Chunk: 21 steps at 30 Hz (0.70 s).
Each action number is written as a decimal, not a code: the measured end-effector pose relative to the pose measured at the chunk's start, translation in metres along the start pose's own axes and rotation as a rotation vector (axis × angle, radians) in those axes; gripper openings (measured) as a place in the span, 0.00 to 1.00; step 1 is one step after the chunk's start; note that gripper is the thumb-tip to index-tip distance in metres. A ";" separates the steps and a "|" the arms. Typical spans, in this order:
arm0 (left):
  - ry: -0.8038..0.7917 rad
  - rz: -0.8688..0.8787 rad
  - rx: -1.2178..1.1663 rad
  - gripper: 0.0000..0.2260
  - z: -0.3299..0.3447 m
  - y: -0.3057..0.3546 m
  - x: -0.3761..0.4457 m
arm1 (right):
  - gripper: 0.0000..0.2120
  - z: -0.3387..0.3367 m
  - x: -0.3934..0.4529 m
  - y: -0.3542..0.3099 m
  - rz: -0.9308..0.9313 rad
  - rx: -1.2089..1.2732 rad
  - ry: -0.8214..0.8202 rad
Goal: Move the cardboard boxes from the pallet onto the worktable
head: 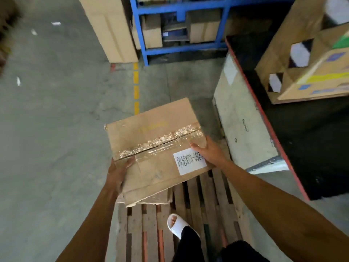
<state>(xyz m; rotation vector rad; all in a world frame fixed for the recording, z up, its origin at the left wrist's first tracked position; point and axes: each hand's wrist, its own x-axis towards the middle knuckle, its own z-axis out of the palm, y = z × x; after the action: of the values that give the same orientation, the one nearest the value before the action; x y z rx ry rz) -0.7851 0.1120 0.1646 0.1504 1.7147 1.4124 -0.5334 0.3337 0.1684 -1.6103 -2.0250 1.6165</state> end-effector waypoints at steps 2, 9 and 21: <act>-0.068 0.053 0.036 0.33 0.030 0.030 -0.016 | 0.29 -0.034 -0.020 -0.003 -0.019 0.057 0.085; -0.194 0.128 0.141 0.31 0.146 0.080 -0.068 | 0.20 -0.167 -0.114 0.026 -0.151 0.212 0.315; -0.468 0.102 0.247 0.14 0.393 0.065 -0.193 | 0.26 -0.376 -0.235 0.161 -0.113 0.225 0.697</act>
<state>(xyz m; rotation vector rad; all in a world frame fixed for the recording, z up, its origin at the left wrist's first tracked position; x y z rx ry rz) -0.4294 0.3089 0.3383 0.6597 1.4924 1.1188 -0.0924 0.3851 0.3281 -1.6286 -1.4815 0.9924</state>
